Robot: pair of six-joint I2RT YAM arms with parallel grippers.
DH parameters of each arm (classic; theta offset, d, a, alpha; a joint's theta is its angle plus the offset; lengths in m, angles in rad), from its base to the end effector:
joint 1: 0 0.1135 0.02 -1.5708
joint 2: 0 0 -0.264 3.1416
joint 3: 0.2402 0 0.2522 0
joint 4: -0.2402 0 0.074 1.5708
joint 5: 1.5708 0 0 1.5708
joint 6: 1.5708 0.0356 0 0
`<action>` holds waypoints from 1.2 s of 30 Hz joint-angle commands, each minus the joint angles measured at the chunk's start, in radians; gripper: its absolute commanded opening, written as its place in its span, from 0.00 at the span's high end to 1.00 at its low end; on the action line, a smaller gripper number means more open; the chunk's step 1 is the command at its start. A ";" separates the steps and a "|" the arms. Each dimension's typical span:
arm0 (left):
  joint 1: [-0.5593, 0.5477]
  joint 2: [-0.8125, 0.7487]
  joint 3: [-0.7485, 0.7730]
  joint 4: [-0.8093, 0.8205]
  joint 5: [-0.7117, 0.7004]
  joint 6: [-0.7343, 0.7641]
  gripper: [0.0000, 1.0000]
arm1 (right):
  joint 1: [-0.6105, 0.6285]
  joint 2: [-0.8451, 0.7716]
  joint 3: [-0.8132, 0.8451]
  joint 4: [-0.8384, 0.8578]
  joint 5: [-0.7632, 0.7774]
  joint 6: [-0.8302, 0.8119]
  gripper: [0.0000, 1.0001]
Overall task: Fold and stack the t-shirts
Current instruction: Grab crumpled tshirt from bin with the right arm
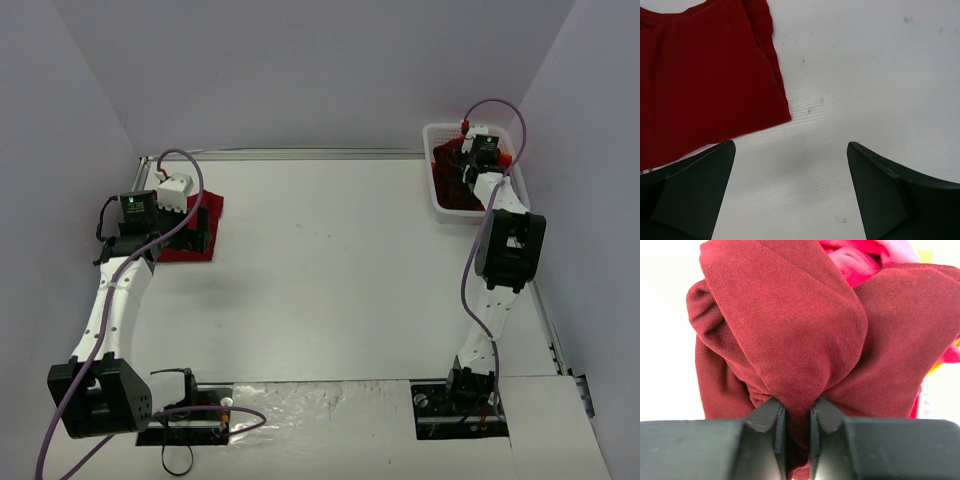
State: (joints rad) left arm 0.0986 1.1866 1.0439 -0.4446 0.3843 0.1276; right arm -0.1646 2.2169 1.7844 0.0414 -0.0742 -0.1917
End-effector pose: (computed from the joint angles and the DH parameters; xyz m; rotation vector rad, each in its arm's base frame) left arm 0.2612 0.0124 0.3235 0.2506 2.1081 -0.2805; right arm 0.5210 -0.0839 0.2343 -0.0754 1.9628 -0.1612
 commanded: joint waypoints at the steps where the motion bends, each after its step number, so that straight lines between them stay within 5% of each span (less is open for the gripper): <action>1: 0.010 -0.018 0.038 0.003 0.007 0.017 0.06 | -0.013 -0.048 0.009 0.002 0.007 0.017 1.00; 11: 0.009 -0.021 0.045 -0.002 0.045 0.000 0.06 | 0.010 -0.330 -0.144 -0.015 0.006 0.021 1.00; 26: 0.010 -0.076 0.021 0.004 0.041 -0.002 0.06 | 0.030 -0.464 -0.008 -0.074 0.011 0.051 1.00; 36: 0.010 -0.070 0.021 0.004 0.042 -0.009 0.06 | 0.221 -0.586 0.039 -0.078 -0.012 0.005 1.00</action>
State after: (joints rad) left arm 0.0986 1.1366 1.0439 -0.4454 0.4183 0.1249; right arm -0.0277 1.7638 1.7432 -0.0944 -0.0689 -0.1646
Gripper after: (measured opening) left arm 0.945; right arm 0.127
